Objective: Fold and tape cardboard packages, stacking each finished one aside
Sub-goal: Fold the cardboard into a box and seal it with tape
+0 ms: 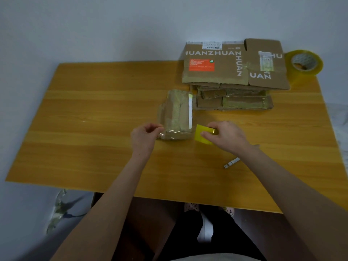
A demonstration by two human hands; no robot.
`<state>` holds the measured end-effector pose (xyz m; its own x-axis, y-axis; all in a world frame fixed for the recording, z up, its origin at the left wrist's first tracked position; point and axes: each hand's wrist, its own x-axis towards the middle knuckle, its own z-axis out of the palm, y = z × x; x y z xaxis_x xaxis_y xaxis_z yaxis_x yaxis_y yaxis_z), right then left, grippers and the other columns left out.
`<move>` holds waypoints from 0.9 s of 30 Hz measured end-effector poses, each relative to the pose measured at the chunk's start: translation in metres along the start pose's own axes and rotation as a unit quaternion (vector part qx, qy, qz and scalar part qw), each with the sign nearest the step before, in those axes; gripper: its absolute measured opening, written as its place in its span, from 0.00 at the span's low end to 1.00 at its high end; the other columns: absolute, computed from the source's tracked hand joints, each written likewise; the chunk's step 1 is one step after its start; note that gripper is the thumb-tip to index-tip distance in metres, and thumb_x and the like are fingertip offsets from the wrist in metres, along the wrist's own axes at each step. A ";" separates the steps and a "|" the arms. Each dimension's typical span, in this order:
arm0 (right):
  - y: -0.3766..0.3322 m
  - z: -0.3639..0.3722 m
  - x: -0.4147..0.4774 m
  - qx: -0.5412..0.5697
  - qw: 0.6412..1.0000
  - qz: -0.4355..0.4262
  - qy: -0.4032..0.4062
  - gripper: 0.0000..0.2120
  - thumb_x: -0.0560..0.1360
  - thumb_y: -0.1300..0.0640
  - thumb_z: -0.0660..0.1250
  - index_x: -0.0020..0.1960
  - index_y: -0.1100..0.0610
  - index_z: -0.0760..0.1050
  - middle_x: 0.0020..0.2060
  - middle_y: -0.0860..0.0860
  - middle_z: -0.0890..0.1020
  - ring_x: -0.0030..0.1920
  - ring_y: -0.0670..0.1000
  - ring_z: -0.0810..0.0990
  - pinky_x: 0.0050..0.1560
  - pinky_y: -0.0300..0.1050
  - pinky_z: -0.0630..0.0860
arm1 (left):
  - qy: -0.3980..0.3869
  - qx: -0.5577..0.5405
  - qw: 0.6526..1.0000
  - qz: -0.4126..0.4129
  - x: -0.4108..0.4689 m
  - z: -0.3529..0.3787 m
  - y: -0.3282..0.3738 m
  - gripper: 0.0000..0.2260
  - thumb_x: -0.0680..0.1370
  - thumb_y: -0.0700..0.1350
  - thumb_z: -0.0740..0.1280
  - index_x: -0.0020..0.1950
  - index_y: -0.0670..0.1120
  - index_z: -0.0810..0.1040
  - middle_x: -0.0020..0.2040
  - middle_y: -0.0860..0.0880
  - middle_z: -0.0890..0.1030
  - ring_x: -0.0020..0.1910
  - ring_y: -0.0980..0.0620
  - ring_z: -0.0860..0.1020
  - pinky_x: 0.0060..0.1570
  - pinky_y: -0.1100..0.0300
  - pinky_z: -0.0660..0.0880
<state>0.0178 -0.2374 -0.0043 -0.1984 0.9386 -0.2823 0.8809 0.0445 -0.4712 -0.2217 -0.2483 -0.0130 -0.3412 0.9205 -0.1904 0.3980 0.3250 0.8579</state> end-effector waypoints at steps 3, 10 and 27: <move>-0.004 0.006 0.001 -0.069 0.998 0.007 0.010 0.21 0.80 0.41 0.57 0.67 0.50 0.73 0.45 0.54 0.83 0.51 0.55 0.79 0.55 0.47 0.71 | 0.020 0.013 1.000 0.002 0.002 0.000 -0.003 0.05 0.72 0.42 0.74 0.38 0.51 0.81 0.34 0.53 0.81 0.39 0.51 0.81 0.45 0.58 0.78; -0.010 0.020 0.020 -0.079 0.997 0.026 -0.002 0.21 0.81 0.43 0.55 0.70 0.50 0.70 0.50 0.53 0.83 0.54 0.55 0.79 0.60 0.49 0.68 | 0.029 0.021 0.999 -0.013 0.016 0.006 -0.016 0.05 0.73 0.42 0.73 0.39 0.50 0.80 0.33 0.54 0.79 0.35 0.56 0.78 0.37 0.67 0.73; -0.030 0.035 0.065 -0.037 0.998 0.051 -0.009 0.20 0.81 0.43 0.57 0.69 0.50 0.70 0.56 0.52 0.81 0.58 0.54 0.76 0.63 0.51 0.66 | -0.007 0.015 0.998 -0.053 0.068 0.037 -0.053 0.20 0.78 0.45 0.66 0.70 0.48 0.71 0.44 0.56 0.77 0.49 0.46 0.81 0.53 0.46 0.78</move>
<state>-0.0362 -0.1899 -0.0378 -0.1128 0.9335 -0.3403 0.9265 -0.0249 -0.3756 -0.2344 -0.1951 -0.0896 -0.3705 0.8838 -0.2858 0.3860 0.4263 0.8181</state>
